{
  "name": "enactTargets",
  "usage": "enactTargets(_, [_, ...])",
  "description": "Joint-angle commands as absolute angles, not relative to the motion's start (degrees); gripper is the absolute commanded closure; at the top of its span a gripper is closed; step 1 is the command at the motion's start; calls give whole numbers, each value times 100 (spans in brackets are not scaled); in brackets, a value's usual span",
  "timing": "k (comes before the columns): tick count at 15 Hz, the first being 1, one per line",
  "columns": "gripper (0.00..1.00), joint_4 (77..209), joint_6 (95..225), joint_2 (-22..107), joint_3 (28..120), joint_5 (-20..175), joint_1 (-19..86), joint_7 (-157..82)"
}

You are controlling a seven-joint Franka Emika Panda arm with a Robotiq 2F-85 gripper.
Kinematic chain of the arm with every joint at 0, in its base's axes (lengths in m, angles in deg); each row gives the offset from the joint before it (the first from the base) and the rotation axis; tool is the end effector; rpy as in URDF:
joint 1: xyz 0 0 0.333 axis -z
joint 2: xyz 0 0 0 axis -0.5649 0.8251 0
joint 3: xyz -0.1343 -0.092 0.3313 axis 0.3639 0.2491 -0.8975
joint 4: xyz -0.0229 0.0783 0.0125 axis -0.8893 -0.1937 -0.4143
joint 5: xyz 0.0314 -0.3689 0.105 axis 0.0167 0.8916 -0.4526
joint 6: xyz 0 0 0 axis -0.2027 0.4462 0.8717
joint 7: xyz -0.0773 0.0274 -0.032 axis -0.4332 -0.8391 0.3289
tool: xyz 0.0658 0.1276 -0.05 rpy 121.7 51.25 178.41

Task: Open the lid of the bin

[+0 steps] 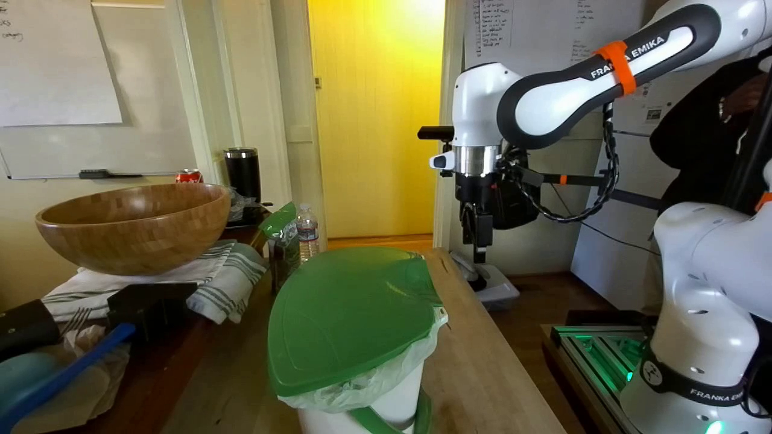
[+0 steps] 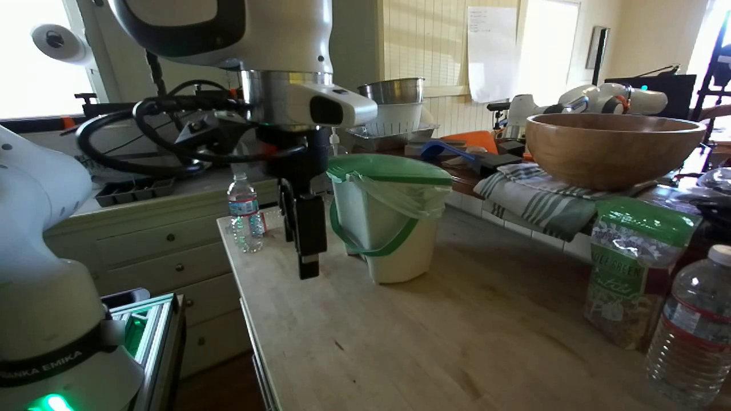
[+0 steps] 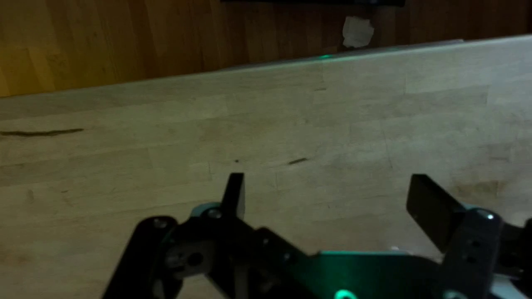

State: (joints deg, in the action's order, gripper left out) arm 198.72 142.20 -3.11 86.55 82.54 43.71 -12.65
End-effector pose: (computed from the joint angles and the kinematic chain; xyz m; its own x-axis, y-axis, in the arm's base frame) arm 0.3055 -0.1640 0.4235 0.9993 0.0100 -0.0363 0.0088 -0.9994 -0.0329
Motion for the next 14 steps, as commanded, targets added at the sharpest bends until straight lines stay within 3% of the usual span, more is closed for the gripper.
enactTargets(1, [0,19808,14731,-435,8409,7614,4196,-1793])
enactTargets(7, [0,19347,15357,-252,7809,7046,4015,-2870])
enactTargets(14, [0,18229,15112,510,7160,7196,4158,-4749])
